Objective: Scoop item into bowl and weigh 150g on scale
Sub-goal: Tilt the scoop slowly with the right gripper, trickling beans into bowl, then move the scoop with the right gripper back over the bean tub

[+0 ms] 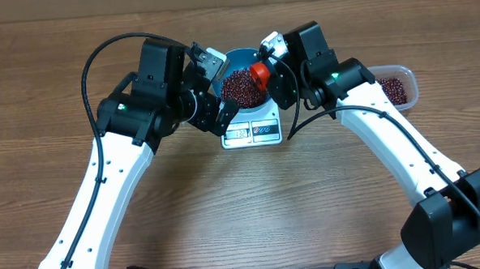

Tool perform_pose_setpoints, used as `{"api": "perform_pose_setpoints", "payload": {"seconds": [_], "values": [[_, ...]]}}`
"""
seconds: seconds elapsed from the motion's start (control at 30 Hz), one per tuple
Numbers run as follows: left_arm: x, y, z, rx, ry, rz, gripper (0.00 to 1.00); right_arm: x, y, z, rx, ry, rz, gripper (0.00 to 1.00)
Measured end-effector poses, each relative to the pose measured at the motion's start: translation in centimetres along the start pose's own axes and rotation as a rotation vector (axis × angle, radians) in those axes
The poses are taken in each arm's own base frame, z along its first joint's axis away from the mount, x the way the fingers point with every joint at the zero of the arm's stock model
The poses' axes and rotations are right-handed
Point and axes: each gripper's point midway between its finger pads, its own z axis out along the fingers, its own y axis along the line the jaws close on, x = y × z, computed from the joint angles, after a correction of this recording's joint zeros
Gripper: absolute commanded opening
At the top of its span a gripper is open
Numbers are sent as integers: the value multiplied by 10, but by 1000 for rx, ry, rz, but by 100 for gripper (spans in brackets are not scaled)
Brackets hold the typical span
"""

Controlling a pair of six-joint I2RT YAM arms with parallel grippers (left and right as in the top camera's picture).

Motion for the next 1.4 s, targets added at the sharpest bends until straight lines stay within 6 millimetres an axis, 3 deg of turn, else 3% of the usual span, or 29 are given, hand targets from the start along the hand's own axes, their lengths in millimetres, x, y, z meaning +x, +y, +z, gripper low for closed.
{"api": "perform_pose_setpoints", "payload": {"seconds": [0.4,0.6,1.27,1.4], "values": [[0,0,0,0,0,0,100,-2,3,-1,-17,-12,2,4],[0,0,0,0,0,0,100,-19,-6,-10,31,-78,38,3],[0,0,0,0,0,0,100,-6,10,-13,-24,-27,-29,4],[0,0,0,0,0,0,100,-12,0,-13,32,-48,9,4]]}}
